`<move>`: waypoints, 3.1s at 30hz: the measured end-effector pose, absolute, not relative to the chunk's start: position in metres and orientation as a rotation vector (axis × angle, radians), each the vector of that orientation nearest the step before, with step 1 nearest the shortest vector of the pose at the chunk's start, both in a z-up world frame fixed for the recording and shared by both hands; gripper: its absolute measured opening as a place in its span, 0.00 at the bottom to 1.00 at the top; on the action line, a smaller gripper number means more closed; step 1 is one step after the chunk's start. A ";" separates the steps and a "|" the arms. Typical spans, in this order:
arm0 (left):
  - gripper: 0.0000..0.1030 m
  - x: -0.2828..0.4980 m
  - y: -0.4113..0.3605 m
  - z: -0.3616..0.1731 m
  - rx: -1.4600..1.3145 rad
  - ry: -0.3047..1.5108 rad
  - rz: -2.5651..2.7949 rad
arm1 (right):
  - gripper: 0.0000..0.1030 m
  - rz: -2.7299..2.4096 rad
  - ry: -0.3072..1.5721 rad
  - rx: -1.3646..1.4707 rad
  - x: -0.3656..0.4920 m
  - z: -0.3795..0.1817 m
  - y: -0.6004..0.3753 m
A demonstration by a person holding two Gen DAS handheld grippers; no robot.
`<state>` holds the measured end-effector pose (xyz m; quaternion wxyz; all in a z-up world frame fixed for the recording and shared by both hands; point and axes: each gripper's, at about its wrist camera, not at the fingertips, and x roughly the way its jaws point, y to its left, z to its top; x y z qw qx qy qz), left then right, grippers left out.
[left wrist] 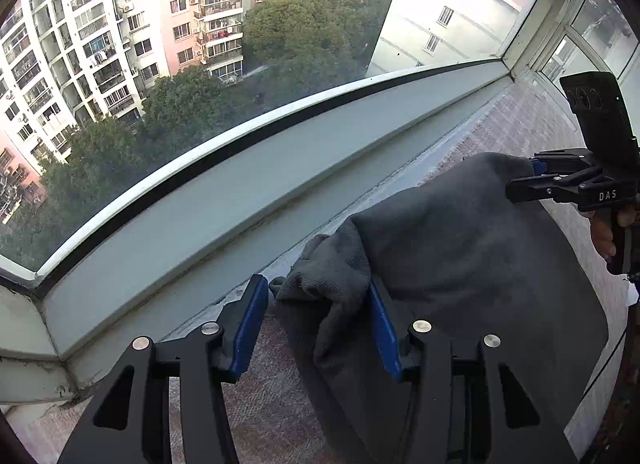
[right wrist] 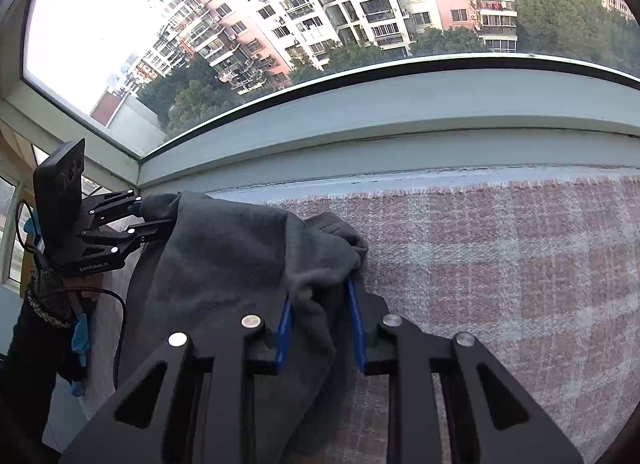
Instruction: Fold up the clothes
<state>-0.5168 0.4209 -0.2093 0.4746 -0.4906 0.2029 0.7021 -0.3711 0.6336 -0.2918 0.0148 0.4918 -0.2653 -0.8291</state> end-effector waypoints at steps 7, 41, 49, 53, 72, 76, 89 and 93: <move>0.16 -0.505 0.409 -0.188 -1.127 0.479 1.731 | 0.12 -2.668 -0.736 1.408 -0.363 -0.250 0.609; 0.12 -0.275 0.261 0.037 -0.760 0.366 1.736 | 0.10 -2.962 -0.205 1.020 -0.106 -0.025 0.454; 0.20 -0.127 0.235 -0.054 -0.847 0.426 1.452 | 0.16 -2.897 -0.281 1.620 0.026 -0.173 0.430; 0.21 -0.067 0.243 -0.127 -1.014 0.493 1.311 | 0.16 -2.859 -0.396 1.731 0.053 -0.208 0.438; 0.36 0.016 0.271 -0.150 -0.745 0.868 1.326 | 0.29 -2.654 -0.363 1.832 0.065 -0.229 0.460; 0.41 0.041 0.290 -0.171 -0.670 0.971 1.310 | 0.33 -2.635 -0.133 1.872 0.060 -0.239 0.453; 0.10 0.014 0.310 -0.194 -0.874 0.918 1.309 | 0.10 -2.422 -0.045 1.767 0.038 -0.242 0.461; 0.07 -0.012 0.307 -0.178 -0.984 0.769 1.309 | 0.09 -2.457 -0.131 1.670 0.026 -0.207 0.474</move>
